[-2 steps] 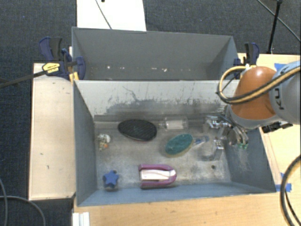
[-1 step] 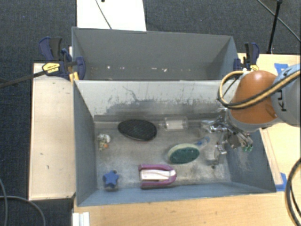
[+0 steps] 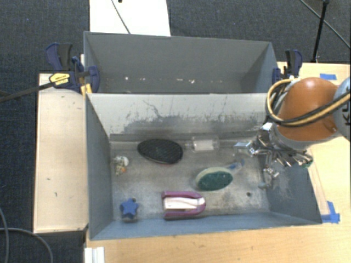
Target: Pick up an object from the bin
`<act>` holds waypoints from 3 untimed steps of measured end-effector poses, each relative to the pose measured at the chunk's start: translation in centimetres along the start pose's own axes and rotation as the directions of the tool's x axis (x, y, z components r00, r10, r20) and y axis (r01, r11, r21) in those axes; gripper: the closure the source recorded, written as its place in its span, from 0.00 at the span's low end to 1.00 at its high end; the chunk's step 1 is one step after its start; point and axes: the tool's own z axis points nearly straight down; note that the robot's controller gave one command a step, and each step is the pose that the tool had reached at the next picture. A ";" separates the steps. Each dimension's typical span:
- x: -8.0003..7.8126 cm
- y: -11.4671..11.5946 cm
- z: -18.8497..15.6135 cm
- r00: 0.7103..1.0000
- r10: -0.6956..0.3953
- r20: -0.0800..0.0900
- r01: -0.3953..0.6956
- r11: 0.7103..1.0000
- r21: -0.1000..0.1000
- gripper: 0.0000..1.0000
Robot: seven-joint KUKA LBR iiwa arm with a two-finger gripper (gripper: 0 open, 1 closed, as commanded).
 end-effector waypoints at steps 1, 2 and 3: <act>-6.0 9.1 3.0 0.993 -0.116 -0.001 0.116 0.993 -0.009 0.00; -5.7 8.6 2.9 0.994 -0.109 -0.003 0.109 0.994 -0.005 1.00; -8.1 7.7 -9.8 0.997 -0.074 0.005 0.074 0.997 0.003 1.00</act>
Offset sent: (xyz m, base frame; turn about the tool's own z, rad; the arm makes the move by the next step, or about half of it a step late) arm -0.0013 0.1027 -0.0293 -0.1084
